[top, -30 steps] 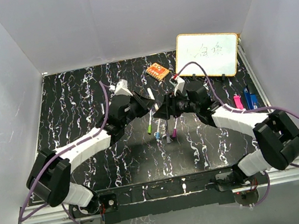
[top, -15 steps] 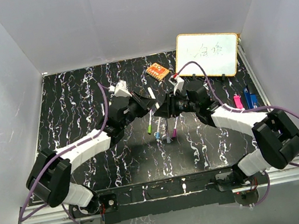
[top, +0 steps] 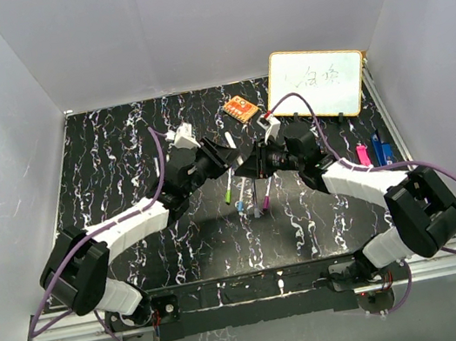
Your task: Open the pen caps
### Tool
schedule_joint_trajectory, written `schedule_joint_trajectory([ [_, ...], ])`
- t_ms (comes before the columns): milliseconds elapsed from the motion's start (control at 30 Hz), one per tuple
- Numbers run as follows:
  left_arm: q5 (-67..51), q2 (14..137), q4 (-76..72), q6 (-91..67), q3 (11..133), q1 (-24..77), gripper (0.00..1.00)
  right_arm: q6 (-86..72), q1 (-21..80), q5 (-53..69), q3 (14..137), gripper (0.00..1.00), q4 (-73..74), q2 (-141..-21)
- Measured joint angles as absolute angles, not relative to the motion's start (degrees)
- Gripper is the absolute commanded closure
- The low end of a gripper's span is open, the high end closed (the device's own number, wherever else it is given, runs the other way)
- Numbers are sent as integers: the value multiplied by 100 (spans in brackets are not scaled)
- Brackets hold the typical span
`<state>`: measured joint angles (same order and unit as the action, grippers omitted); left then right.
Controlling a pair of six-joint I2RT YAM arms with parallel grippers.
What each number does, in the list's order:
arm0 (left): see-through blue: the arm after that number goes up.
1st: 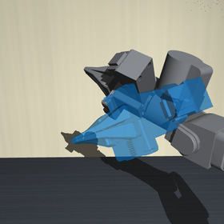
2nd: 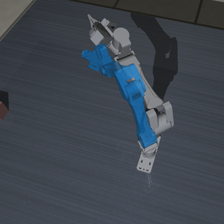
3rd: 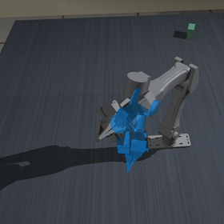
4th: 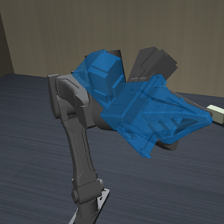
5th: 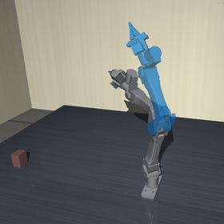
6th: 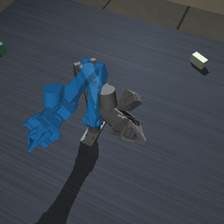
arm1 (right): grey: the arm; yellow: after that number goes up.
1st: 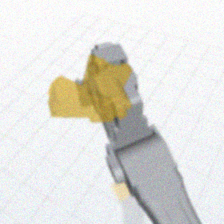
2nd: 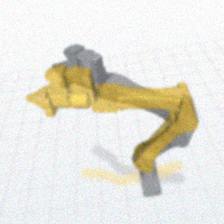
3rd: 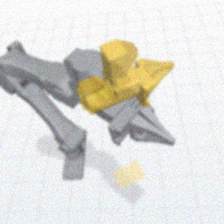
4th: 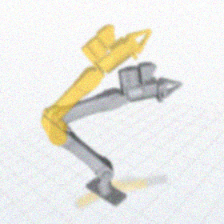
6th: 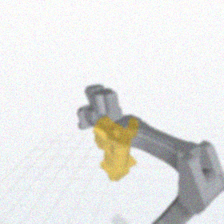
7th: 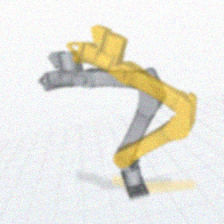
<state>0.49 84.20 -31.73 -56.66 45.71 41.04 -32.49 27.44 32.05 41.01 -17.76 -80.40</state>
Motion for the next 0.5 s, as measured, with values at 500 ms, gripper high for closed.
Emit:
schedule_joint_trajectory([
  [500, -69, 8423, -3468, -5583, 4456, 4101, 55, -3120, 2751, 3297, 4101, 100, -1693, -8038],
])
